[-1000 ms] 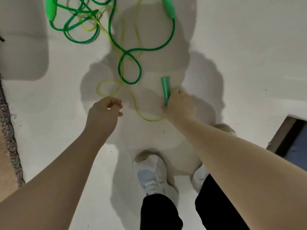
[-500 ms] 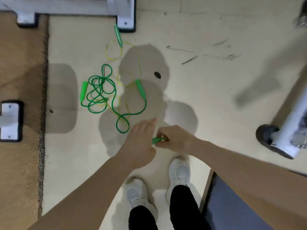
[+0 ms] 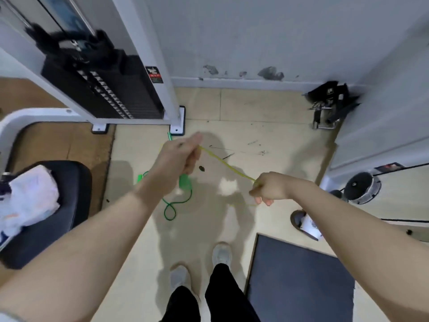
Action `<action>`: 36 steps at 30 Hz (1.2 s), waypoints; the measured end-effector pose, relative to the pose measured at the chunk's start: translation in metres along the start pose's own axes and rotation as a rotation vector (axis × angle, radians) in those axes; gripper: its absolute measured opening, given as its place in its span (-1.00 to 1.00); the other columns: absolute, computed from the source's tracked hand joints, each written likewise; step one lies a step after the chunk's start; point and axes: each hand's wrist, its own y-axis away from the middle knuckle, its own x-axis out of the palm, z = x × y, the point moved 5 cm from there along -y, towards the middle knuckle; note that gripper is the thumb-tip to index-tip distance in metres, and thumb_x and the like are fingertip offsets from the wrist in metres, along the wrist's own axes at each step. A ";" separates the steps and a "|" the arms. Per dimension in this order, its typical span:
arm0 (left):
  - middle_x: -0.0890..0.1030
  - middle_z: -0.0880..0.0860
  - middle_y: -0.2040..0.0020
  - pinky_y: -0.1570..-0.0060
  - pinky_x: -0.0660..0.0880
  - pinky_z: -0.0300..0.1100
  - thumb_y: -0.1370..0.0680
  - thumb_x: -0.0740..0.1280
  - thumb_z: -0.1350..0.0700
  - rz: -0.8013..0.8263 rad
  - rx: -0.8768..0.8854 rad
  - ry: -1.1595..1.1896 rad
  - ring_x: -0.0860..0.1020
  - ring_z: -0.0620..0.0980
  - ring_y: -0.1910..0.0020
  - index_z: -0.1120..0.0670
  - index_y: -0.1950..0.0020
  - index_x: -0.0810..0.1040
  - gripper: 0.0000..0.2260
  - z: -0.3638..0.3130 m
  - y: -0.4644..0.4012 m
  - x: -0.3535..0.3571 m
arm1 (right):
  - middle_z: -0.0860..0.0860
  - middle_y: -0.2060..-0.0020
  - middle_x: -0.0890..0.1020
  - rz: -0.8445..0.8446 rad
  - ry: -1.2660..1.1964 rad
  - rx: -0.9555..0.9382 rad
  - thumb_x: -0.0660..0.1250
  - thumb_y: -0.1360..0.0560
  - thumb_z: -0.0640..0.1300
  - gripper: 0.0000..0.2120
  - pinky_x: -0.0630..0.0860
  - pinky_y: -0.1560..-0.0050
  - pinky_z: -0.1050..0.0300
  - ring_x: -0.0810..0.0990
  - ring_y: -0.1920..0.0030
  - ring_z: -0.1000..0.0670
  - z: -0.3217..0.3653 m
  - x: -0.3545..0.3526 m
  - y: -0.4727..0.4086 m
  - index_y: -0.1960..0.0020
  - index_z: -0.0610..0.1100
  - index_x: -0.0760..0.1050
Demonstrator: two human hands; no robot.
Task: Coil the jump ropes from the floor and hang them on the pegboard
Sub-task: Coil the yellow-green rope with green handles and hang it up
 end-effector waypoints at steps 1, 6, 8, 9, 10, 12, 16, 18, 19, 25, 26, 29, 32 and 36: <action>0.27 -0.03 0.55 0.55 0.17 -0.30 -0.59 0.23 0.05 -0.039 0.009 0.096 0.19 -0.10 0.59 0.10 0.46 0.41 -0.60 -0.015 0.004 -0.001 | 0.01 0.51 0.51 -0.027 -0.017 0.016 0.17 -0.55 -0.04 -0.68 0.38 0.25 0.27 0.51 0.34 0.01 -0.002 -0.010 0.016 0.34 -0.07 0.49; 0.49 0.07 0.47 0.34 0.44 -0.22 -0.58 0.18 0.14 0.266 -0.145 -0.050 0.43 0.03 0.44 0.20 0.12 0.56 -0.78 -0.055 0.028 0.014 | 0.03 0.55 0.35 -0.302 -0.185 -0.077 0.18 -0.56 0.03 -0.64 0.29 0.34 0.14 0.34 0.48 -0.04 0.017 -0.070 0.085 0.35 -0.10 0.41; 0.54 0.10 0.41 0.32 0.50 -0.23 -0.52 0.19 -0.04 0.481 -0.277 -0.208 0.48 0.05 0.39 0.17 -0.02 0.56 -0.68 -0.066 0.045 0.032 | -0.03 0.44 0.40 -0.354 -0.193 -0.180 0.26 -0.52 0.01 -0.69 0.28 0.36 0.16 0.34 0.47 0.00 0.036 -0.091 0.110 0.35 -0.08 0.42; 0.51 0.08 0.43 0.34 0.48 -0.26 -0.47 0.20 -0.11 0.547 -0.280 -0.275 0.46 0.03 0.41 0.17 -0.06 0.54 -0.61 -0.076 0.054 0.043 | -0.05 0.39 0.42 -0.377 -0.220 -0.232 0.29 -0.51 -0.01 -0.72 0.29 0.36 0.17 0.35 0.46 0.03 0.046 -0.100 0.121 0.35 -0.06 0.43; 0.45 0.04 0.47 0.38 0.43 -0.27 -0.44 0.22 -0.14 0.595 -0.242 -0.345 0.39 0.00 0.45 0.16 -0.05 0.54 -0.59 -0.087 0.062 0.054 | -0.04 0.38 0.44 -0.424 -0.256 -0.290 0.30 -0.51 -0.03 -0.74 0.31 0.37 0.18 0.35 0.47 0.08 0.056 -0.109 0.135 0.35 -0.04 0.43; 0.27 -0.04 0.54 0.46 0.25 -0.26 -0.39 0.30 -0.13 0.691 -0.149 -0.410 0.21 -0.06 0.51 0.12 0.10 0.57 -0.68 -0.110 0.080 0.077 | 0.13 0.47 0.47 -0.590 -0.357 -0.397 0.27 -0.54 -0.11 -0.73 0.35 0.41 0.28 0.36 0.52 0.19 0.069 -0.128 0.162 0.34 -0.04 0.42; 0.27 -0.09 0.59 0.48 0.05 -0.22 -0.38 0.39 -0.08 0.876 0.022 -0.127 0.14 -0.16 0.59 0.03 0.20 0.66 -0.81 -0.150 0.113 0.108 | 0.13 0.50 0.48 -0.930 -0.581 -0.429 0.19 -0.58 -0.09 -0.69 0.35 0.37 0.37 0.41 0.49 0.20 0.054 -0.152 0.196 0.32 -0.10 0.41; 0.43 -0.04 0.52 0.55 0.15 -0.33 -0.35 0.43 -0.08 0.839 0.121 0.139 0.25 -0.18 0.63 -0.01 -0.01 0.65 -0.72 -0.171 0.121 0.112 | 0.02 0.45 0.49 -1.014 -0.530 -0.399 0.20 -0.58 -0.09 -0.72 0.33 0.32 0.37 0.43 0.47 0.21 0.046 -0.150 0.201 0.30 -0.12 0.43; 0.50 -0.01 0.46 0.56 0.24 -0.36 -0.34 0.42 -0.06 0.767 0.157 0.250 0.32 -0.16 0.63 -0.03 -0.11 0.61 -0.65 -0.178 0.121 0.110 | 0.03 0.45 0.49 -1.007 -0.508 -0.390 0.22 -0.57 -0.11 -0.73 0.33 0.31 0.37 0.44 0.47 0.23 0.044 -0.147 0.199 0.30 -0.11 0.42; 0.64 0.07 -0.08 0.03 0.59 -0.20 -0.63 0.05 0.20 0.322 0.223 0.559 0.65 0.03 0.05 0.07 -0.39 0.30 -0.67 -0.176 0.096 0.086 | -0.04 0.42 0.44 -0.334 -0.195 -0.365 0.17 -0.60 -0.16 -0.92 0.37 0.50 0.22 0.34 0.63 0.15 0.065 -0.097 0.194 0.02 -0.15 0.40; 0.59 0.07 -0.17 -0.09 0.55 -0.17 -0.65 0.03 0.20 0.244 0.227 0.592 0.62 0.06 -0.06 0.11 -0.45 0.22 -0.65 -0.172 0.092 0.081 | -0.04 0.40 0.43 -0.282 -0.151 -0.351 0.13 -0.61 -0.12 -0.88 0.34 0.57 0.25 0.30 0.64 0.13 0.071 -0.092 0.201 -0.11 -0.09 0.39; 0.40 0.05 -0.40 -0.21 0.42 -0.15 -0.66 0.01 0.13 0.000 0.199 0.565 0.48 0.09 -0.27 0.14 -0.51 0.06 -0.59 -0.162 0.080 0.068 | -0.02 0.38 0.47 -0.139 -0.016 -0.311 0.17 -0.59 -0.04 -0.68 0.26 0.62 0.32 0.26 0.62 0.08 0.091 -0.081 0.226 -0.33 0.11 0.27; 0.36 0.04 -0.43 -0.09 0.49 -0.10 -0.66 0.03 0.07 -0.028 0.113 0.422 0.50 0.11 -0.24 0.17 -0.50 0.05 -0.57 -0.156 0.080 0.069 | -0.02 0.41 0.47 -0.129 0.198 -0.385 0.23 -0.56 -0.05 -0.71 0.28 0.60 0.30 0.29 0.63 0.10 0.118 -0.078 0.256 -0.27 -0.06 0.41; 0.53 -0.04 -0.20 0.44 0.52 -0.20 -0.61 -0.11 -0.20 0.281 0.040 0.002 0.62 -0.02 0.21 0.07 -0.38 0.34 -0.49 -0.166 0.122 0.099 | -0.03 0.38 0.57 -0.533 0.068 -0.701 0.26 -0.55 -0.15 -0.84 0.34 0.38 0.38 0.41 0.46 0.21 0.152 -0.114 0.288 0.08 -0.21 0.56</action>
